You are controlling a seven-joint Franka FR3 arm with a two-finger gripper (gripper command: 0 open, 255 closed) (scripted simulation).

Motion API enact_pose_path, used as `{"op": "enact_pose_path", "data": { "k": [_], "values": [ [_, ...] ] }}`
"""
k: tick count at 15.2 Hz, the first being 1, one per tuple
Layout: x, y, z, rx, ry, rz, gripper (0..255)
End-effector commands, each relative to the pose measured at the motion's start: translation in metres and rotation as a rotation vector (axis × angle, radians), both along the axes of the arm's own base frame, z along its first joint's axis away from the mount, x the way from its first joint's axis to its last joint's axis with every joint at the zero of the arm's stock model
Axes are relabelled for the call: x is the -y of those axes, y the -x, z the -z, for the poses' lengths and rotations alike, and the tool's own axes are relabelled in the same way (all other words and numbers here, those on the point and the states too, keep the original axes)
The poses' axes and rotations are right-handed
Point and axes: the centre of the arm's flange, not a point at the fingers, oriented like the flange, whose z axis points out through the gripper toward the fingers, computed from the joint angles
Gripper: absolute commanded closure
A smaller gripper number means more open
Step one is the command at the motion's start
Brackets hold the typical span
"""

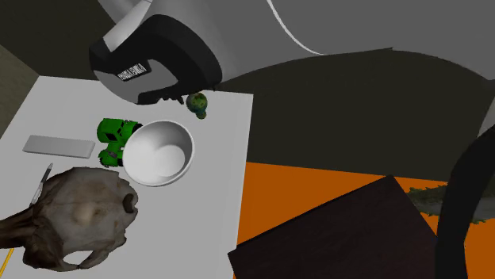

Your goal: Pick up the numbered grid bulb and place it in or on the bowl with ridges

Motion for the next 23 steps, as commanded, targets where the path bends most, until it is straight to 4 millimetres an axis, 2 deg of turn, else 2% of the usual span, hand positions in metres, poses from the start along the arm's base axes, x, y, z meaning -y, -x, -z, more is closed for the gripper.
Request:
{"op": "enact_pose_path", "data": {
  "k": [1,3,10,18,19,23],
  "values": [
    [-0.01,-0.02,0.018,0.001,0.005,-0.002,0],
    [-0.019,-0.036,0.033,0.002,0.01,-0.005,0],
    [-0.013,-0.036,0.069,0.002,0.01,-0.005,0],
    [-0.012,-0.036,0.072,0.002,0.01,-0.005,0],
    [-0.012,-0.036,0.072,0.002,0.01,-0.005,255],
    [-0.012,-0.036,0.072,0.002,0.01,-0.005,255]
  ]
}}
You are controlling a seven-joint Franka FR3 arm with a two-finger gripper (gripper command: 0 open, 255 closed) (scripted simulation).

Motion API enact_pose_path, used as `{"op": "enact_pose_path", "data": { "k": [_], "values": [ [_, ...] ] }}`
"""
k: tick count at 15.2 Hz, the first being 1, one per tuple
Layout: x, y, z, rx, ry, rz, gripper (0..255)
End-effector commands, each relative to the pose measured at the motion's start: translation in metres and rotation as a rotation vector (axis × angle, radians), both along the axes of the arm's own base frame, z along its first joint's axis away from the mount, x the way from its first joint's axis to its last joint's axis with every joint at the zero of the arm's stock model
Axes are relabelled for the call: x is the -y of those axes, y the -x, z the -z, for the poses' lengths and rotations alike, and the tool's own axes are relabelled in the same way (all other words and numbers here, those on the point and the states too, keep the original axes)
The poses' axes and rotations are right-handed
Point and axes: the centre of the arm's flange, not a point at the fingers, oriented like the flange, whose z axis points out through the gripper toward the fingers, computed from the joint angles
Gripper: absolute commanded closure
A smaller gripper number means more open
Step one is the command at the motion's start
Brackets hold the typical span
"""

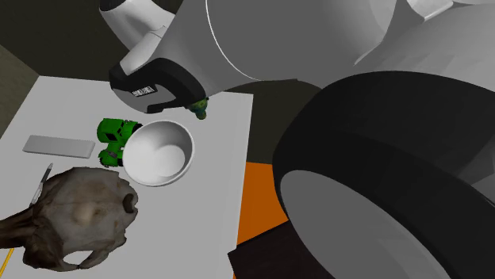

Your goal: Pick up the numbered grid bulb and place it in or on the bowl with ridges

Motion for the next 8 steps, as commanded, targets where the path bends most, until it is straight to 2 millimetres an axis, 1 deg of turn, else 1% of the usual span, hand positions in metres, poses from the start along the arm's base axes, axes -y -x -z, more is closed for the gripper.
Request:
{"op": "enact_pose_path", "data": {
  "k": [1,5,8],
  "values": [
    [0.0,0.0,0.0,-0.001,0.0,0.0,255],
    [0.0,0.0,0.0,-0.001,0.0,0.0,255],
    [0.0,0.0,-0.015,-0.001,0.0,0.0,255]
  ]
}}
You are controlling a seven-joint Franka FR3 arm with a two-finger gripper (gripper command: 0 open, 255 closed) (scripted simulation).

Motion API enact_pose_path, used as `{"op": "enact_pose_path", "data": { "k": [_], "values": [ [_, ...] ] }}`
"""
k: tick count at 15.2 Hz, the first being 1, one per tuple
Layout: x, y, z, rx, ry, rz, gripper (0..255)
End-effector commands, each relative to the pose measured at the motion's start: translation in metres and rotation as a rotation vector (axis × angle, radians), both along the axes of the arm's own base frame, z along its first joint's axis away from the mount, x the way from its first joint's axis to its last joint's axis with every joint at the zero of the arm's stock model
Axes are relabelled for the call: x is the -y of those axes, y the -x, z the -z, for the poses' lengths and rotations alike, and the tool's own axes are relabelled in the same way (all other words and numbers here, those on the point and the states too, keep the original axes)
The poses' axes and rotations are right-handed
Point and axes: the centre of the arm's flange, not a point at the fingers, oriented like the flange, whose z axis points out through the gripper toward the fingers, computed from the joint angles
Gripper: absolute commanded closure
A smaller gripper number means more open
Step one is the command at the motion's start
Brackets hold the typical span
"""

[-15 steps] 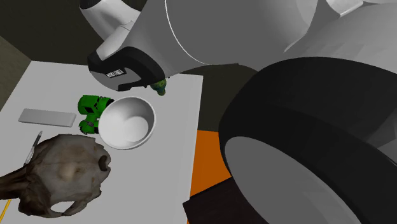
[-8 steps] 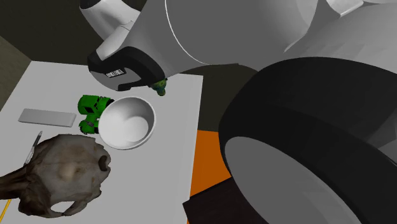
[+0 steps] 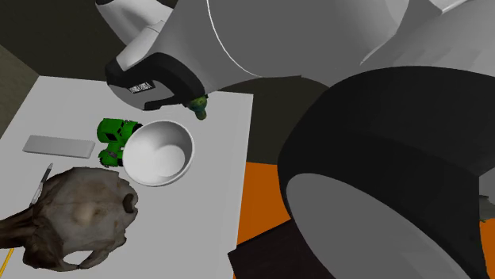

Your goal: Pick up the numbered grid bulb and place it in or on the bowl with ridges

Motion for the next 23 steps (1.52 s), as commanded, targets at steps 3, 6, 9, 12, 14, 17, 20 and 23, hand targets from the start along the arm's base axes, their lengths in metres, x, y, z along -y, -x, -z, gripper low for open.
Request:
{"op": "enact_pose_path", "data": {
  "k": [3,6,9,12,14,17,20,23],
  "values": [
    [0.0,0.0,-0.021,0.0,0.0,0.0,255],
    [0.0,0.0,-0.037,0.0,0.0,0.0,255],
    [0.0,0.0,-0.053,0.0,0.0,0.0,255],
    [0.0,0.0,-0.069,0.0,0.0,0.0,255],
    [0.0,0.0,-0.079,0.0,0.0,0.0,255],
    [0.0,0.0,-0.095,0.0,0.0,0.0,255],
    [0.0,0.0,-0.111,0.0,0.0,0.0,255],
    [0.0,0.0,-0.127,0.0,0.0,0.0,255]
  ]
}}
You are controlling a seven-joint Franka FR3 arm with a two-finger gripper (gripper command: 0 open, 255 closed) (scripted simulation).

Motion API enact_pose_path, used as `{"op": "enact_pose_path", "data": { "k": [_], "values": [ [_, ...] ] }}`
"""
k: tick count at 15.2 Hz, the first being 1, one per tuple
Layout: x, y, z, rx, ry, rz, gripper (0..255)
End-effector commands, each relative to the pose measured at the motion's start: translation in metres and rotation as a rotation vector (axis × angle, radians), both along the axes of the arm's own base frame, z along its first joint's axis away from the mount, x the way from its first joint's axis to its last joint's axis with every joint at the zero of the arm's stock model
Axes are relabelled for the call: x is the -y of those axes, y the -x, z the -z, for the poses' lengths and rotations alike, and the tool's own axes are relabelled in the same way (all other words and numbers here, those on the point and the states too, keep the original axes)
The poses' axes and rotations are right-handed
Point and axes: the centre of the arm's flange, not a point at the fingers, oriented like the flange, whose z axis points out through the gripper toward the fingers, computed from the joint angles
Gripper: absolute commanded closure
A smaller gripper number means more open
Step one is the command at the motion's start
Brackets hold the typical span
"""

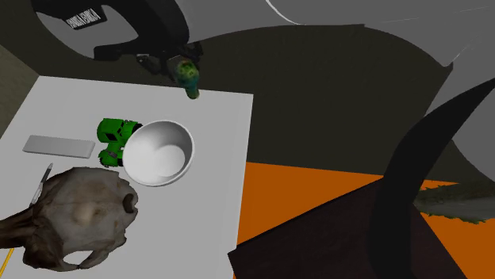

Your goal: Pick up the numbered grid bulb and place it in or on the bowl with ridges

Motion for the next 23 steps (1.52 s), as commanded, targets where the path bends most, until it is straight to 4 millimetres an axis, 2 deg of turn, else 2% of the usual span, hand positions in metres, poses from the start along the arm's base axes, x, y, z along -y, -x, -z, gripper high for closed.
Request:
{"op": "enact_pose_path", "data": {
  "k": [1,6,20,23],
  "values": [
    [0.0,0.001,-0.012,0.0,0.0,0.0,255],
    [0.0,0.001,-0.035,0.0,0.0,0.0,255],
    [-0.146,0.115,-0.07,0.0,0.0,0.0,255],
    [-0.146,0.115,-0.054,0.0,0.0,0.0,255]
  ]
}}
